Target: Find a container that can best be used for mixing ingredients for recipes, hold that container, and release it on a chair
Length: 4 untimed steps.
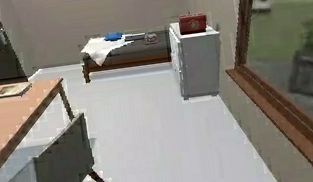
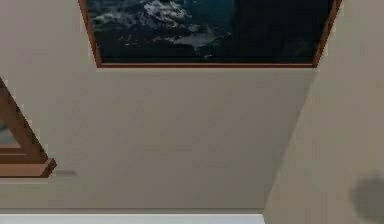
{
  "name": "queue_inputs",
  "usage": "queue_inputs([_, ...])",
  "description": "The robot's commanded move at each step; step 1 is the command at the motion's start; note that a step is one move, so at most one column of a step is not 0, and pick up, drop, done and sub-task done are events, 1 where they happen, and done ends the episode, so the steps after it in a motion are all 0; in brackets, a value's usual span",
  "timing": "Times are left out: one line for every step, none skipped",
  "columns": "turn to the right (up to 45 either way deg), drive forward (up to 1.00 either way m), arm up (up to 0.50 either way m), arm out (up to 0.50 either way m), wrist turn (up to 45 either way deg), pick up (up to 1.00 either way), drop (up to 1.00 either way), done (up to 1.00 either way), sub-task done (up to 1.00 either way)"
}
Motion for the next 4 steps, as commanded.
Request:
queue_inputs([-45.0,0.0,0.0,0.0,0.0,0.0,0.0,0.0,0.0])
queue_inputs([-45.0,0.0,0.0,0.0,0.0,0.0,0.0,0.0,0.0])
queue_inputs([-27.0,0.0,0.0,0.0,0.0,0.0,0.0,0.0,0.0])
queue_inputs([0.0,0.65,0.0,0.0,0.0,0.0,0.0,0.0,0.0])
